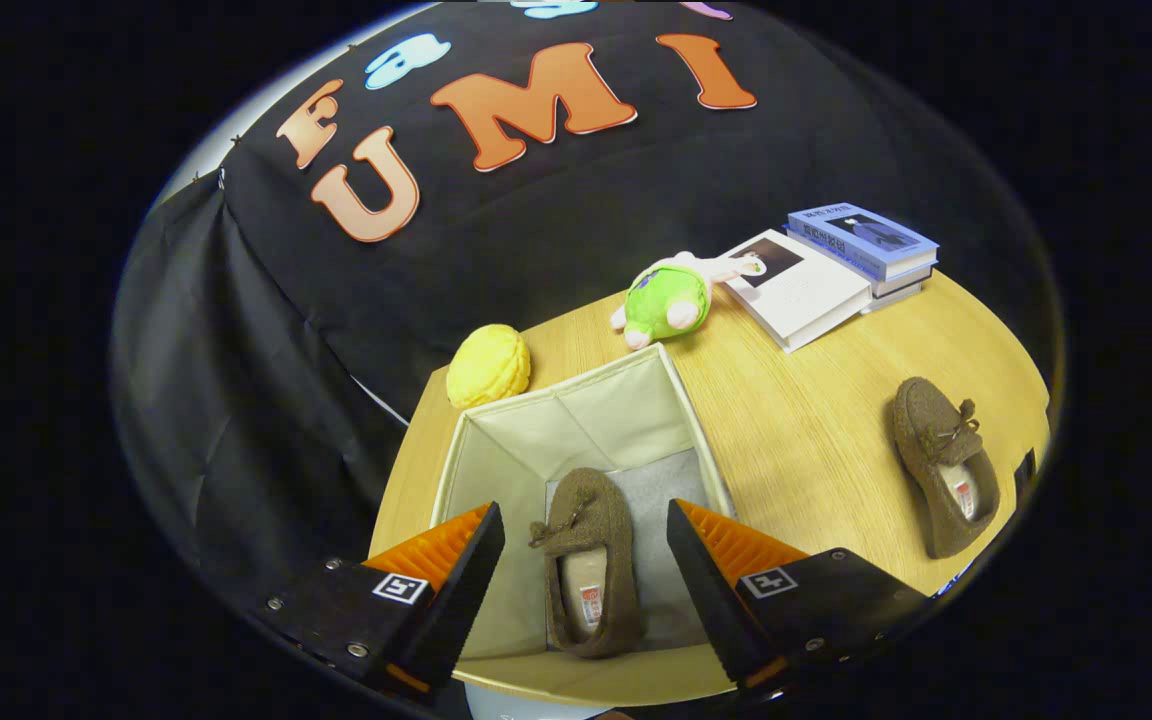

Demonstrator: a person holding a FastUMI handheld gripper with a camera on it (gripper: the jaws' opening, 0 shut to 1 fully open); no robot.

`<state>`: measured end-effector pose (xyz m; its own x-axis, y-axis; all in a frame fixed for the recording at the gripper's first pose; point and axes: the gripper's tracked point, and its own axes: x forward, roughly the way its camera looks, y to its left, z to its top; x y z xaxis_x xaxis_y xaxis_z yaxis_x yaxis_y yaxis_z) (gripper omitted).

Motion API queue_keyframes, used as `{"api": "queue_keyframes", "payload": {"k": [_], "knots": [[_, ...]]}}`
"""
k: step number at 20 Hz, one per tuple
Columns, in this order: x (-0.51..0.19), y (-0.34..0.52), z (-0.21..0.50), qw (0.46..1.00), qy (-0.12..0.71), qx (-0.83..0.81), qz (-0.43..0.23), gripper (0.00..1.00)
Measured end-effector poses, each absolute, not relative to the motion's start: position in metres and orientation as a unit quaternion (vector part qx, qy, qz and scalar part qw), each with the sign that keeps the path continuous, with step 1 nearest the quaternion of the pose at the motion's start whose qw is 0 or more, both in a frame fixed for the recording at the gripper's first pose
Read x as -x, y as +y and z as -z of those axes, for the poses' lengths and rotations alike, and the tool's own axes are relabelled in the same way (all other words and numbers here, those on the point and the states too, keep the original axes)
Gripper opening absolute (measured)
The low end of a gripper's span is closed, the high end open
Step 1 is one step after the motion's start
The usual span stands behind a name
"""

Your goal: Open the storage box then place both shoes into the box .Put the left shoe in first, then the right shoe, with the right side of both shoes facing outward in a uniform manner.

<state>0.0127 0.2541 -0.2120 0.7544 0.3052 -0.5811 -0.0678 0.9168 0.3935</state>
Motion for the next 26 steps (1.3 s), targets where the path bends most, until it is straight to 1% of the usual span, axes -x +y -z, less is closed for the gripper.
{"api": "queue_keyframes", "payload": {"k": [3, 8, 16, 20, 26], "knots": [[-0.015, 0.221, 0.2, 0.925, 0.32, -0.177, -0.099, 0.97], [-0.019, 0.129, 0.209, 0.941, 0.31, -0.128, -0.051, 0.98], [-0.007, -0.007, 0.252, 0.935, 0.339, -0.097, 0.03, 0.98], [0.005, -0.047, 0.276, 0.927, 0.36, -0.087, 0.055, 0.99], [0.016, -0.074, 0.319, 0.911, 0.399, -0.079, 0.068, 0.98]]}}
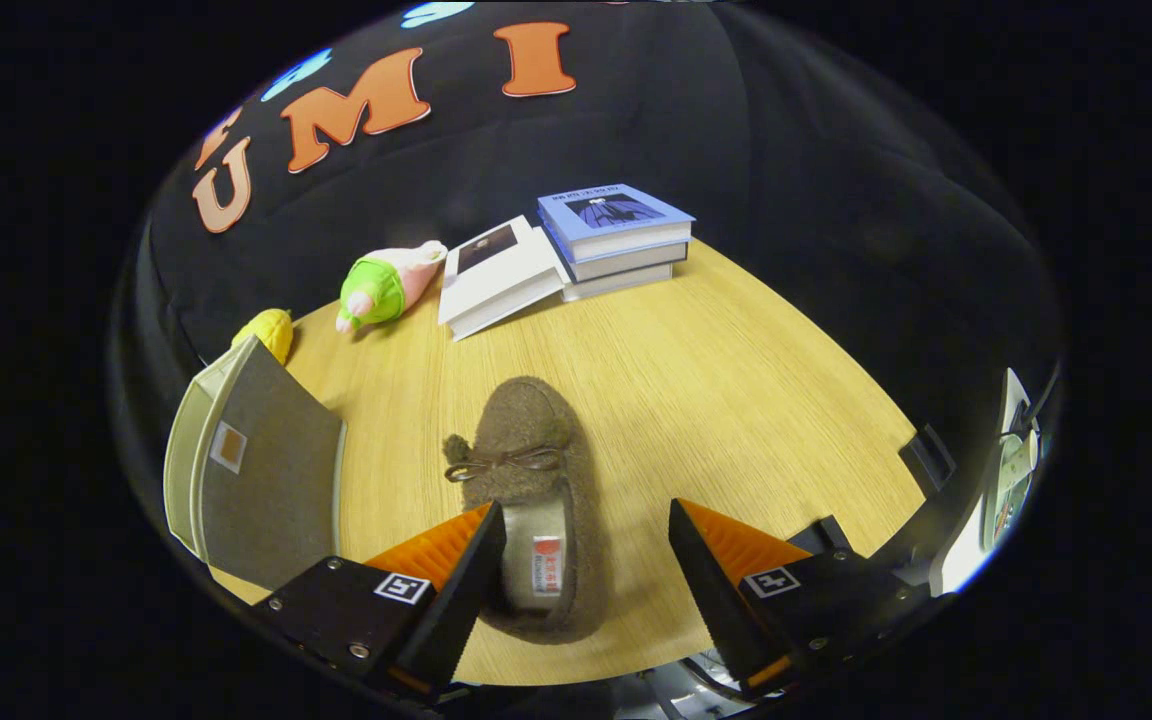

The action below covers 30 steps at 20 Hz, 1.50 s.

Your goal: Open the storage box then place both shoes into the box .Put the left shoe in first, then the right shoe, with the right side of both shoes facing outward in a uniform manner.

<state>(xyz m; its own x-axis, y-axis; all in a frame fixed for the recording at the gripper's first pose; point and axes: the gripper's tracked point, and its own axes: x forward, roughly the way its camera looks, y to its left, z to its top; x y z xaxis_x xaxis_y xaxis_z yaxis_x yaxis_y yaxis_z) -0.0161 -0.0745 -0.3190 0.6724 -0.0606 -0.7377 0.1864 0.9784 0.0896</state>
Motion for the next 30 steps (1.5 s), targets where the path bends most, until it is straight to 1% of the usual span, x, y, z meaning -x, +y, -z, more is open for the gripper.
{"api": "queue_keyframes", "payload": {"k": [1, 3, 4, 5, 6, 7, 9, 11, 12, 13, 14, 17, 22, 27, 30], "knots": [[0.017, -0.076, 0.325, 0.907, 0.406, -0.083, 0.069, 0.97], [0.016, -0.075, 0.336, 0.901, 0.419, -0.092, 0.065, 0.92], [0.015, -0.072, 0.341, 0.899, 0.423, -0.098, 0.059, 0.86], [0.013, -0.07, 0.345, 0.897, 0.427, -0.102, 0.055, 0.83], [0.011, -0.068, 0.351, 0.894, 0.434, -0.103, 0.052, 0.75], [0.011, -0.065, 0.356, 0.89, 0.441, -0.103, 0.045, 0.71], [0.008, -0.057, 0.361, 0.885, 0.452, -0.108, 0.032, 0.52], [0.005, -0.063, 0.362, 0.885, 0.453, -0.096, 0.049, 0.34], [0.003, -0.068, 0.362, 0.886, 0.451, -0.092, 0.062, 0.2], [0.002, -0.067, 0.36, 0.885, 0.45, -0.099, 0.067, 0.1], [0.001, -0.067, 0.356, 0.885, 0.448, -0.102, 0.07, 0.03], [-0.001, -0.067, 0.341, 0.891, 0.437, -0.095, 0.077, 0.01], [-0.009, -0.038, 0.289, 0.902, 0.406, -0.127, 0.071, 0.01], [-0.012, 0.013, 0.223, 0.916, 0.367, -0.15, 0.061, 0.01], [-0.014, 0.057, 0.198, 0.919, 0.356, -0.166, 0.043, 0.01]]}}
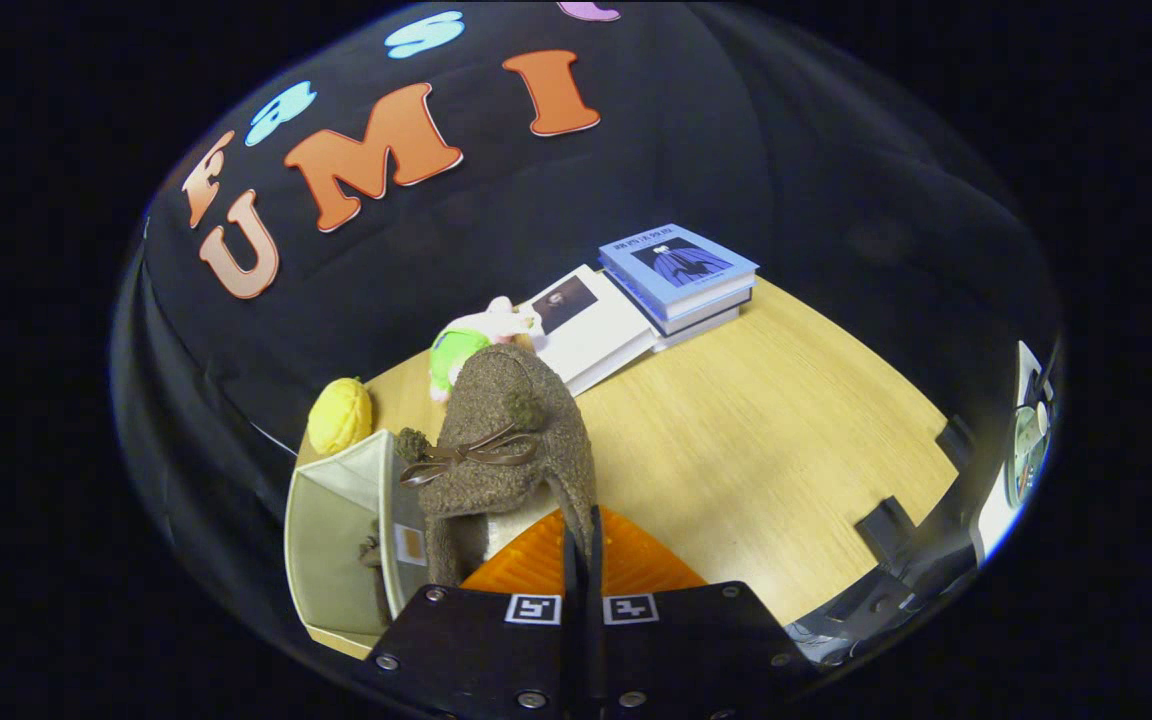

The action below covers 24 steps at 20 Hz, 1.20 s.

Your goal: Open the storage box then place both shoes into the box .Put the left shoe in first, then the right shoe, with the right side of both shoes facing outward in a uniform manner.

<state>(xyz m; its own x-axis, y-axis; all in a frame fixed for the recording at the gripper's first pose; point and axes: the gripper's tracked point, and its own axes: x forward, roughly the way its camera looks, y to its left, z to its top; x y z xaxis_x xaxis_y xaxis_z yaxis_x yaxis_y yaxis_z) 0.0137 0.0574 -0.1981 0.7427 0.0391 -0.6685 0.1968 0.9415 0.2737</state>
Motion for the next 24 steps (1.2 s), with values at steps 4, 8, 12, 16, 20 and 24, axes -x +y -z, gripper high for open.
{"api": "queue_keyframes", "payload": {"k": [4, 8, 12, 16, 20, 24], "knots": [[-0.013, 0.122, 0.181, 0.917, 0.353, -0.184, 0.012, 0.01], [-0.009, 0.175, 0.175, 0.916, 0.359, -0.18, -0.013, 0.01], [-0.009, 0.21, 0.187, 0.913, 0.372, -0.164, -0.023, 0.01], [-0.008, 0.223, 0.209, 0.91, 0.391, -0.141, -0.013, 0.01], [-0.008, 0.227, 0.23, 0.903, 0.41, -0.13, -0.003, 0.01], [-0.01, 0.237, 0.236, 0.903, 0.41, -0.124, -0.011, 0.05]]}}
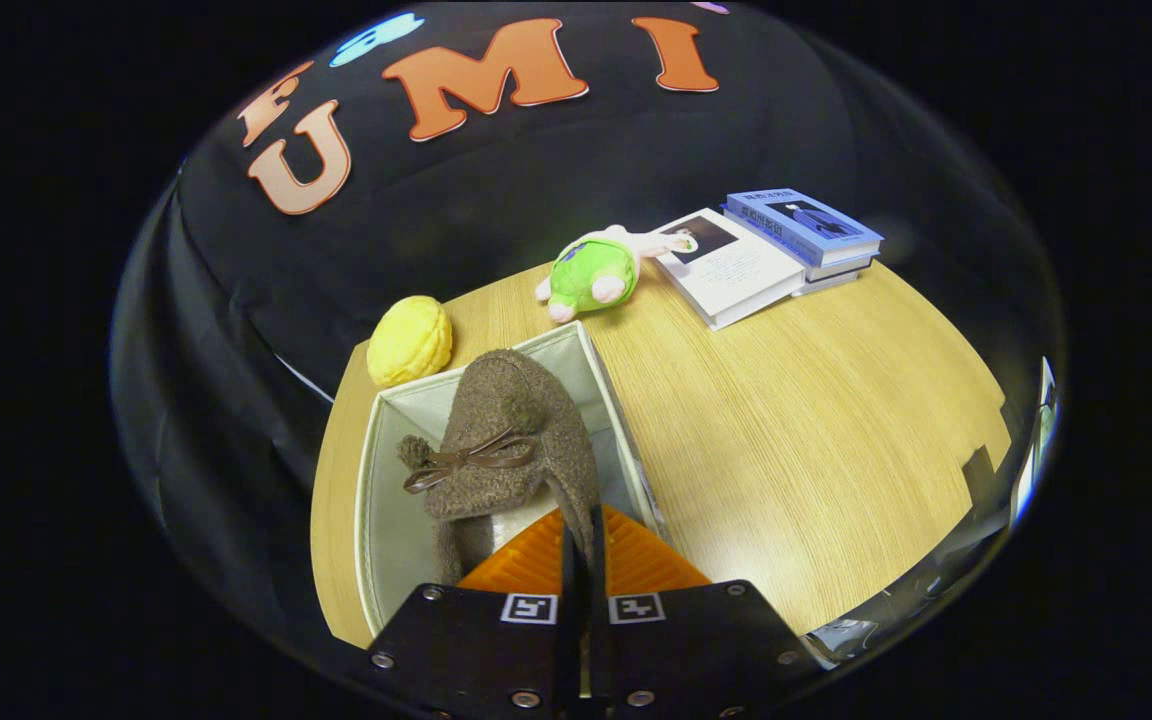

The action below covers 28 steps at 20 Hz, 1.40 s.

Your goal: Open the storage box then place both shoes into the box .Put the left shoe in first, then the right shoe, with the right side of both shoes facing outward in a uniform manner.

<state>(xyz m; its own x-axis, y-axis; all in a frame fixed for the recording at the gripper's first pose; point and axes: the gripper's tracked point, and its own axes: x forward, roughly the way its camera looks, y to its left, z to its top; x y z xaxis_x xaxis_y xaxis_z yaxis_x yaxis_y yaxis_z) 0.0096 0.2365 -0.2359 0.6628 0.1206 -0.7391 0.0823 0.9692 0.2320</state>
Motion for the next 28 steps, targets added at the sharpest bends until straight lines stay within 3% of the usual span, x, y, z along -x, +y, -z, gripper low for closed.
{"api": "queue_keyframes", "payload": {"k": [3, 8, 10, 22, 28], "knots": [[-0.012, 0.244, 0.219, 0.907, 0.397, -0.141, -0.026, 0.27], [-0.021, 0.226, 0.186, 0.924, 0.364, -0.116, -0.023, 0.88], [-0.028, 0.214, 0.169, 0.931, 0.349, -0.105, -0.021, 0.99], [-0.057, 0.084, 0.005, 0.983, 0.176, -0.058, 0.004, 0.98], [-0.05, 0.012, -0.032, 0.989, 0.127, -0.065, 0.023, 0.98]]}}
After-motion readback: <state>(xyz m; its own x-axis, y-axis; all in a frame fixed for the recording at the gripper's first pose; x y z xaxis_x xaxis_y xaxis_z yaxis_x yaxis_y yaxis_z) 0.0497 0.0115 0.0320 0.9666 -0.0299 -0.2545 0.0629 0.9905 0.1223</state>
